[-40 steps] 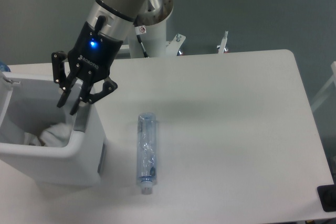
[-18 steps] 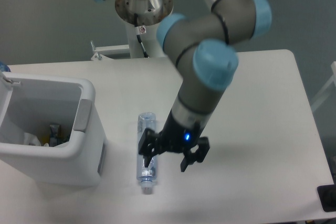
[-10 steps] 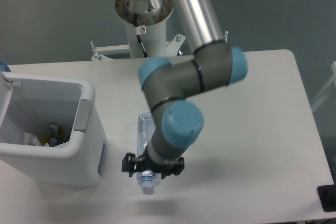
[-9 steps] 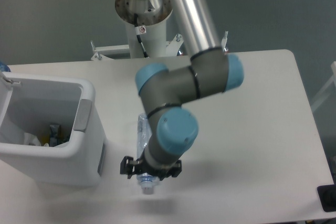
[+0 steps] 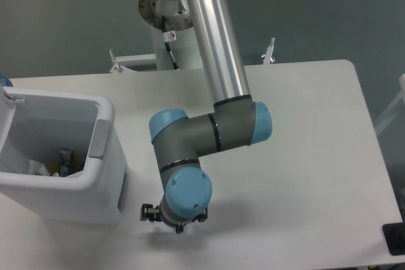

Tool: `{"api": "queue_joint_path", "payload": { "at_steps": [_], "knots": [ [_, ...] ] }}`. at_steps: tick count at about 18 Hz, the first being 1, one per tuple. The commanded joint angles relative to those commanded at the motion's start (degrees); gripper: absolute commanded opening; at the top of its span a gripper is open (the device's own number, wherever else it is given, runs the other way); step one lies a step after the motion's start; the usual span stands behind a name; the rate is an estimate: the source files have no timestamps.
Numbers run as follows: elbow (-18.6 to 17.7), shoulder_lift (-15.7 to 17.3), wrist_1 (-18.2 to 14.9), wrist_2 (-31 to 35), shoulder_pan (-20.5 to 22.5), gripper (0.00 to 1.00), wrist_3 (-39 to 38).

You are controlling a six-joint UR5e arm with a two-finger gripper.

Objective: Place the trash in the trash can
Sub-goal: 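Lower the gripper onto the clear water bottle and grasp its cap end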

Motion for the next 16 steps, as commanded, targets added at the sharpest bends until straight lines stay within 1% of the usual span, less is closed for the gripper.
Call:
{"api": "queue_joint_path", "payload": {
  "at_steps": [4, 7, 9, 11, 13, 16],
  "knots": [
    [0.0, -0.8, 0.5, 0.0, 0.0, 0.88, 0.7],
    [-0.2, -1.0, 1.1, 0.1, 0.1, 0.73, 0.5],
    [-0.2, -0.9, 1.2, 0.6, 0.0, 0.67, 0.5],
    [-0.2, -0.8, 1.1, 0.8, 0.0, 0.56, 0.0],
    [-0.2, -0.7, 1.1, 1.1, 0.0, 0.43, -0.3],
    [-0.1, -0.1, 1.1, 3.2, -0.6, 0.27, -0.3]
  ]
}}
